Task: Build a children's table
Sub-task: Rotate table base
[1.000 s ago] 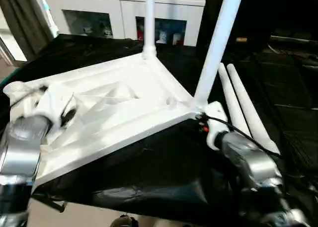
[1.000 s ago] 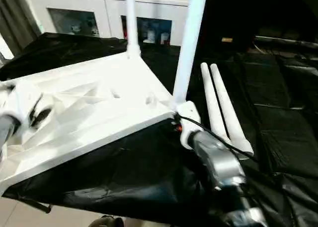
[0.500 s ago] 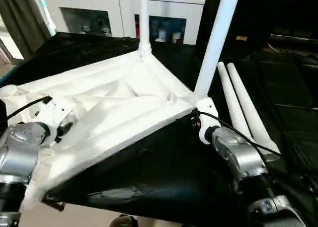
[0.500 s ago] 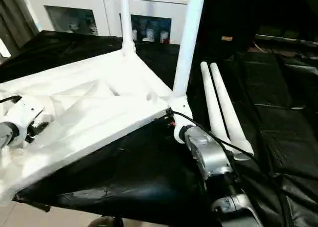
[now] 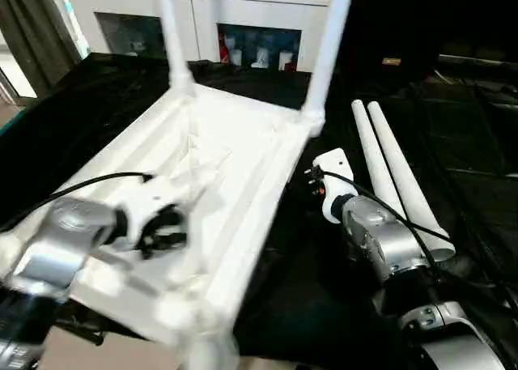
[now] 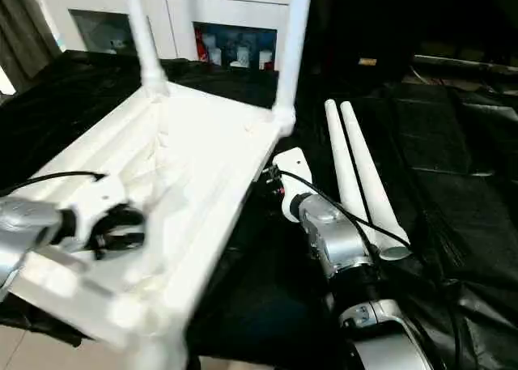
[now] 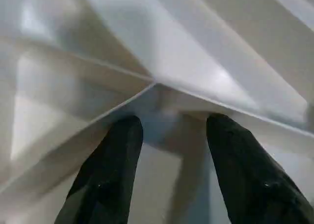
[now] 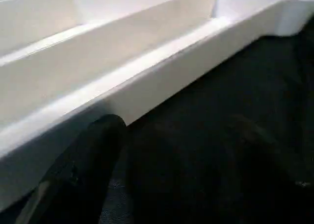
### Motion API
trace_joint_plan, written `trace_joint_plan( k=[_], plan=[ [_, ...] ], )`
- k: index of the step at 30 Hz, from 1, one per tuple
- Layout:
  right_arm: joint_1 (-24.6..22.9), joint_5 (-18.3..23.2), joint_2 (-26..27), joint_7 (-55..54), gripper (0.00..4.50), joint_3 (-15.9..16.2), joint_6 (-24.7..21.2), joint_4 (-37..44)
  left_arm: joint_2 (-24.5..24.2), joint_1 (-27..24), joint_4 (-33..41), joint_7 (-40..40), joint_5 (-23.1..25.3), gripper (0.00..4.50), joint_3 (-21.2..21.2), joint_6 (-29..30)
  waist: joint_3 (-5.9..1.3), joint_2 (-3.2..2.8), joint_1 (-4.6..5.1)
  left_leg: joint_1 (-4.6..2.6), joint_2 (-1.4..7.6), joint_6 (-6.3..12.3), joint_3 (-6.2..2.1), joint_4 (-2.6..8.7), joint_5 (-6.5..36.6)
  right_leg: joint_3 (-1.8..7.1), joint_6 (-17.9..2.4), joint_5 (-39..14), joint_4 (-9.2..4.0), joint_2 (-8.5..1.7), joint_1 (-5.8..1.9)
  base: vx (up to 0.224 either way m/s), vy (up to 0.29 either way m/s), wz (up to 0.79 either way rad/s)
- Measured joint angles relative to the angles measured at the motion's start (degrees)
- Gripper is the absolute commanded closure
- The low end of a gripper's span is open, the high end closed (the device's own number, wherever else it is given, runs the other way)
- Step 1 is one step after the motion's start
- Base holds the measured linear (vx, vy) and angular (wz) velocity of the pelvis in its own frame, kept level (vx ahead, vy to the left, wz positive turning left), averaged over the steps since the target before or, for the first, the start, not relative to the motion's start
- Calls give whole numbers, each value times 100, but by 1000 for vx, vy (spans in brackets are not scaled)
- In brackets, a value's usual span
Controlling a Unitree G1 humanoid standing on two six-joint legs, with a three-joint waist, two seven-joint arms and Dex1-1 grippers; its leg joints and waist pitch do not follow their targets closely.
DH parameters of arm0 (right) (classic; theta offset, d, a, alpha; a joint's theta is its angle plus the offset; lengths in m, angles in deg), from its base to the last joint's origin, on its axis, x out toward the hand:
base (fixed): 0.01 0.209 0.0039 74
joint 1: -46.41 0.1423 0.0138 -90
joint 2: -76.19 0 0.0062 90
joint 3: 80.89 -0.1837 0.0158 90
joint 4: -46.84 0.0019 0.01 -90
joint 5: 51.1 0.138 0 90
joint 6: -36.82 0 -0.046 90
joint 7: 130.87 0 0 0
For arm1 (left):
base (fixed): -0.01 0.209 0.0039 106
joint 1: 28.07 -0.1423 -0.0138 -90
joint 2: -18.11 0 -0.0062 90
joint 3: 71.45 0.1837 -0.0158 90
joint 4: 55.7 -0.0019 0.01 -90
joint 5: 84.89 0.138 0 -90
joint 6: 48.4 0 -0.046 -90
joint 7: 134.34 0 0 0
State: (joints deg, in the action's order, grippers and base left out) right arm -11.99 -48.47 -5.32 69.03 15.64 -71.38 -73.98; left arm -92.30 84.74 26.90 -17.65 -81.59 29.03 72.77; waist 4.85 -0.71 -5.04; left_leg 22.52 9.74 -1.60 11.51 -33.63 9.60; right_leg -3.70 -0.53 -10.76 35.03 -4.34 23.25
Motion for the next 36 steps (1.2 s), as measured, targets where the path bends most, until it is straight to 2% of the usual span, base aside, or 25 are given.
trace_joint_plan(
  k=[8,9,16,20,23,29,33,35,36],
  plan=[
    [51,-6,-79,-10,94,-78,92,-60,729,974,-1546,238,221,203,431,-820,-2,3,-13,-4,1,-11,0,-3,-7,-1,-12,10,2,-1,-8,0,0,0],
    [50,-6,-158,-19,94,-159,92,-49,946,1234,-1964,323,276,203,468,-1014,-1,2,-36,-3,0,-11,0,-3,-8,-1,-12,10,2,-1,-11,0,0,0],
    [57,19,-288,-54,94,-300,91,434,1760,2254,-3934,1772,633,203,561,-2173,-1,1,-12,2,4,-11,1,-6,-10,-2,-8,16,4,0,-12,0,0,0],
    [35,22,-442,-62,94,-422,71,634,1812,2558,-4460,2430,766,203,555,-2628,-3,-3,-8,3,5,-9,-1,-8,-11,-5,-8,16,3,1,-10,0,0,0],
    [-14,43,-532,-170,94,-633,-132,992,1820,2694,-4908,2875,836,203,521,-2933,-3,-2,-10,5,6,-8,-1,-12,-11,-5,-8,16,3,1,-10,0,0,0],
    [23,22,-628,-661,94,-885,-1135,1308,1754,2690,-4945,2769,841,203,432,-3245,-4,-1,-34,5,7,-7,-1,-24,-12,-5,-9,16,11,0,-12,0,0,0],
    [132,39,-653,-912,61,-1143,-1520,1332,1533,2429,-4318,2122,574,192,386,-3367,-4,-2,-55,3,8,-7,0,-26,-12,-4,-9,16,18,-1,-11,0,0,0],
    [309,106,-707,-1155,56,-1418,-1763,1333,1315,2130,-3879,1864,469,192,376,-3325,-4,0,-55,1,9,-8,1,-25,-12,-4,-9,16,22,0,-10,0,0,0],
    [372,132,-754,-1250,36,-1542,-1909,1329,1220,1962,-3593,1729,357,192,321,-3222,-5,0,-67,1,10,-8,1,-25,-12,-4,-9,16,22,-1,-9,0,0,0]
  ],
)
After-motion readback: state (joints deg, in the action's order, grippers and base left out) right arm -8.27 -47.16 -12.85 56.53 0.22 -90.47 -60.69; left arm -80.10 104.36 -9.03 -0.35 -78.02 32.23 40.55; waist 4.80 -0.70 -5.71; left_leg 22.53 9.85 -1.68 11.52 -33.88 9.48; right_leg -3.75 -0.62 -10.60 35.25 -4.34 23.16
